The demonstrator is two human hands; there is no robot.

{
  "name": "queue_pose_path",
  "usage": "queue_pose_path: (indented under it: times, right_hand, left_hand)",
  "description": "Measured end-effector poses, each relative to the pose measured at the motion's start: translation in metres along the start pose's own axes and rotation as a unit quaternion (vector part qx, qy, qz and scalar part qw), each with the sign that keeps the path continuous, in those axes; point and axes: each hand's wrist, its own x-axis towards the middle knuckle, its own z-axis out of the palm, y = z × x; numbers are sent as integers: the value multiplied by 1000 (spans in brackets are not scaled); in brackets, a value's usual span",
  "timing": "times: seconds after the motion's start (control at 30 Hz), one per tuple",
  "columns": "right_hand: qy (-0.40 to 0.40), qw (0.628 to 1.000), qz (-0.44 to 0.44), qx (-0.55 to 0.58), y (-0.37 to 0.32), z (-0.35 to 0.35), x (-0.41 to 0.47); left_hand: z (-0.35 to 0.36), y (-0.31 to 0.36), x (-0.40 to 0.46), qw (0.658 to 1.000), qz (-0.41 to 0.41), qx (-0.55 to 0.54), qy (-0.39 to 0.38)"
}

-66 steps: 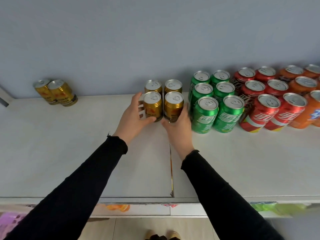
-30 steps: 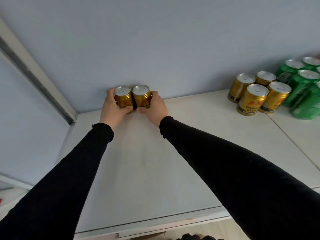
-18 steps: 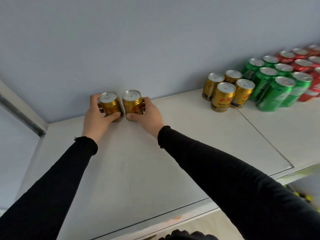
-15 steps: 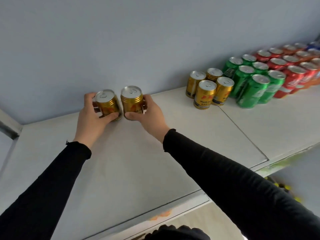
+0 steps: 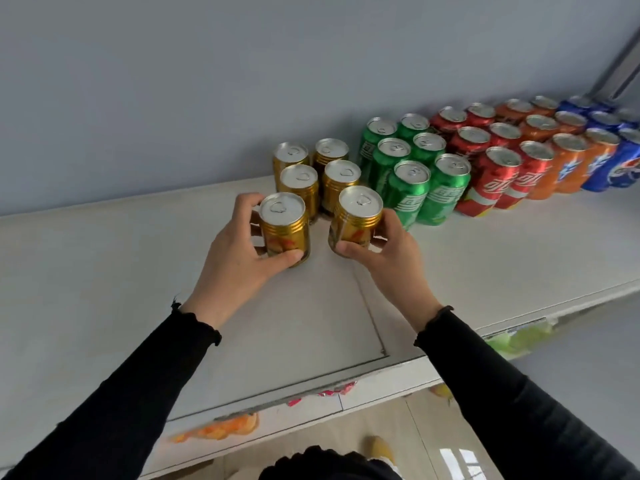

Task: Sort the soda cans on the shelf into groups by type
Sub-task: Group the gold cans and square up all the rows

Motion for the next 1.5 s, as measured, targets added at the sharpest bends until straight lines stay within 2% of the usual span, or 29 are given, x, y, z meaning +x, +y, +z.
queue_pose_path:
  times: [0.2, 0.33, 0.53, 0.63, 0.73, 0.8, 0.87, 0.97, 1.1, 1.2, 1.37, 1.5]
  right_hand:
    - [-83, 996, -39, -9, 21, -24, 28]
    - [-106, 993, -49, -1, 25, -17, 37]
    - [-125, 989, -72, -27, 25, -23, 37]
    - [-107, 983, -127, -77, 22, -47, 33]
    - [-64, 962, -223, -147, 9, -70, 37]
    - [-53, 940, -276, -192, -7, -72, 47]
    - [-87, 916, -299, -252, -22, -65, 57]
    - [-150, 883, -294, -333, -29, -51, 68]
    - [-150, 874, -284, -365, -30, -44, 71]
    - [-140, 875, -273, -374, -32, -41, 70]
    - [-156, 878, -256, -373, -35, -49, 73]
    - [-139, 904, -260, -311, -57, -62, 102]
  left_hand:
    - [56, 32, 3, 997, -54, 34, 45]
    - [72, 38, 6, 991, -94, 55, 79]
    - [71, 44, 1, 987, -131, 66, 63]
    - [57, 51, -4, 985, -132, 88, 74]
    - [37, 61, -2, 984, -94, 125, 90]
    - [29, 66, 9, 981, -68, 171, 65]
    - [28, 67, 22, 973, -54, 225, 22]
    - [29, 65, 33, 962, -36, 269, -21]
    - [28, 60, 35, 963, -17, 269, -14]
    - [28, 61, 37, 962, -15, 271, -13]
    - [18, 62, 43, 968, -41, 241, -57]
    - [0, 76, 69, 970, -44, 238, -23]
